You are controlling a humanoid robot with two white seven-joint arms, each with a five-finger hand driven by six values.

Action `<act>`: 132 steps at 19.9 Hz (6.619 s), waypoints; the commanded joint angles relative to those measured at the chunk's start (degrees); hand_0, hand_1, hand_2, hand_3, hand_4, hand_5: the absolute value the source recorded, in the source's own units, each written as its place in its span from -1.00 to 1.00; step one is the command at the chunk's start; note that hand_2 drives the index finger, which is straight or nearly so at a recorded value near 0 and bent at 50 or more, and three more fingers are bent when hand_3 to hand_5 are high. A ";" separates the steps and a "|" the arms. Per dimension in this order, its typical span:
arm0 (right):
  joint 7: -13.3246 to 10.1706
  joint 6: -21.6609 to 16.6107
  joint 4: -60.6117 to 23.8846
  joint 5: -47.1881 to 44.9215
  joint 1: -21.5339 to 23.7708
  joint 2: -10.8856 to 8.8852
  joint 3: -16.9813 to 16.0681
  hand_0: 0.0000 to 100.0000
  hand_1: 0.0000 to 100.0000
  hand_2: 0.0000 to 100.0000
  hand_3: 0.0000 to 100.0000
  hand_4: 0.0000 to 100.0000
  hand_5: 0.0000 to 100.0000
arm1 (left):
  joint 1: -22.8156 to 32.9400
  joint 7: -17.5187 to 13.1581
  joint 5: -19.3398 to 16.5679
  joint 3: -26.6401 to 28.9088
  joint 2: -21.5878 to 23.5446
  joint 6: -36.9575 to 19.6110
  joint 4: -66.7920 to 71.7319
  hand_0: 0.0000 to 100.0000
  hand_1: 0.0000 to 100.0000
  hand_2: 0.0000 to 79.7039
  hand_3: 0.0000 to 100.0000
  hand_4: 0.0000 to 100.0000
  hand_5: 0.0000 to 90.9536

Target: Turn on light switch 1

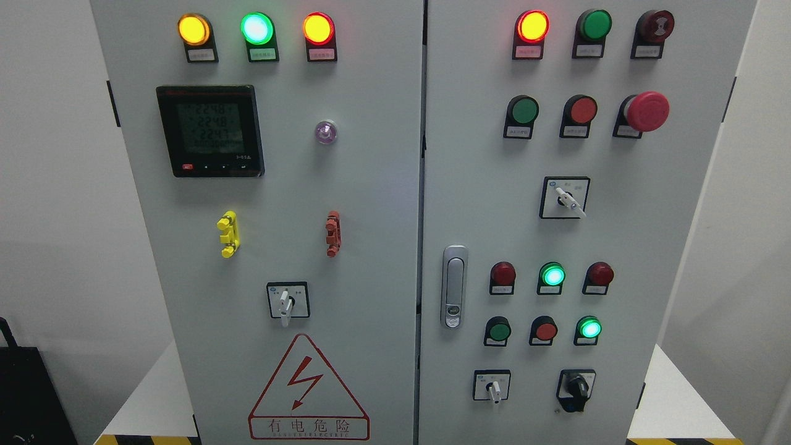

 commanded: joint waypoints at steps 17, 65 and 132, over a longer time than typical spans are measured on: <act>0.02 -0.01 0.00 0.00 0.00 0.00 0.07 -1.00 -1.00 -1.00 -1.00 -1.00 -1.00 | -17.60 13.52 -2.94 -12.87 -5.00 18.94 -4.37 -0.79 0.27 0.39 0.79 0.85 0.76; 0.02 -0.01 0.00 0.00 0.00 0.00 -0.02 -1.00 -1.00 -1.00 -1.00 -1.00 -1.00 | -29.03 19.59 -5.67 -11.99 -6.67 30.10 -4.19 -0.77 0.38 0.39 0.79 0.82 0.76; 0.02 -0.01 0.00 0.00 0.00 0.00 0.07 -1.00 -1.00 -1.00 -1.00 -1.00 -1.00 | -30.97 19.50 -5.67 -11.90 -6.76 34.50 -4.37 -0.55 0.27 0.54 0.96 0.91 0.79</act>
